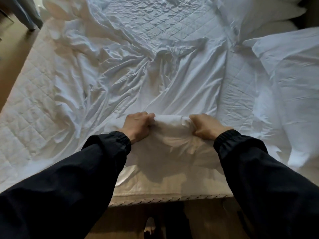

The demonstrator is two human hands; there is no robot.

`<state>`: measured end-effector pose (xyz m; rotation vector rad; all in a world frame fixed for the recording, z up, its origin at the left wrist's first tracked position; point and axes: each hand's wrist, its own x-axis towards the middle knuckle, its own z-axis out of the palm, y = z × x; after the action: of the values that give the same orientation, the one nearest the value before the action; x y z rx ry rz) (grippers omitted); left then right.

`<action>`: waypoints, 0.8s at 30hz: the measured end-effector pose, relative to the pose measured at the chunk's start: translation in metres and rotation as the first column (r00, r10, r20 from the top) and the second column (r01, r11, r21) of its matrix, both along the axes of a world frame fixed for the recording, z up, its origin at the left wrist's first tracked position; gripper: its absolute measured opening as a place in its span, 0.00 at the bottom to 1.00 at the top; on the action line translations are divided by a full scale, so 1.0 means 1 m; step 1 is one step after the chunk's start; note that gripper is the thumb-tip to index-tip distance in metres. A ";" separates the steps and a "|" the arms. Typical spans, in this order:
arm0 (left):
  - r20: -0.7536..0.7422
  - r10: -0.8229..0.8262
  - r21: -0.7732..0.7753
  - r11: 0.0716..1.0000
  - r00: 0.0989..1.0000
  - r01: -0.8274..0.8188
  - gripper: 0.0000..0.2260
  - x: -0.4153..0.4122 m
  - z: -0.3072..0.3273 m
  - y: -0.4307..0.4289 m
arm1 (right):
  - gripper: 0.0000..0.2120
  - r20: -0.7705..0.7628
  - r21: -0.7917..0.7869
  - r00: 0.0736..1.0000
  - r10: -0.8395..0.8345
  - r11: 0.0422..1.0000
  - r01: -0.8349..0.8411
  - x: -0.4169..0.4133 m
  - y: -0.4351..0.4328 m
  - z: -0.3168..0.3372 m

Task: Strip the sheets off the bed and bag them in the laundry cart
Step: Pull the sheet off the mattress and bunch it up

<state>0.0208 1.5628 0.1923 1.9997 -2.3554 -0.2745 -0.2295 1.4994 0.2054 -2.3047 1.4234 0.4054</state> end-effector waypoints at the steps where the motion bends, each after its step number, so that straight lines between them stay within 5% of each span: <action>1: 0.000 0.010 0.000 1.000 1.000 -0.010 0.10 0.000 0.002 -0.015 | 0.11 -0.023 -0.044 1.000 0.008 0.999 -0.009 0.001 -0.013 0.003; 6: 0.120 0.122 -0.109 0.988 0.985 -0.109 0.11 0.000 0.004 -0.103 | 0.17 0.053 -0.456 0.996 -0.070 0.886 0.087 0.011 -0.074 -0.012; 9: 0.192 0.149 -0.196 0.974 0.970 -0.111 0.23 -0.012 -0.012 -0.134 | 0.27 0.199 -0.500 0.974 -0.106 0.844 0.194 0.026 -0.082 -0.042; 12: 0.175 0.043 -0.060 0.998 0.984 -0.033 0.30 -0.030 -0.040 -0.131 | 0.29 0.123 -0.311 0.992 0.007 0.950 0.032 0.042 -0.076 -0.072; 16: 0.243 -0.024 0.300 0.953 0.970 -0.052 0.32 -0.034 -0.093 -0.119 | 0.31 -0.040 0.000 0.998 -0.047 0.999 0.047 0.031 -0.084 -0.114; 24: 0.257 -0.020 0.366 0.927 0.966 -0.078 0.35 -0.020 -0.162 -0.143 | 0.34 -0.065 -0.068 0.997 -0.046 0.997 0.042 0.019 -0.104 -0.184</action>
<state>0.0007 1.4200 0.0303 2.3647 -2.5860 -0.5320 -0.2104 1.3954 0.0209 -2.3272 1.5383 0.4318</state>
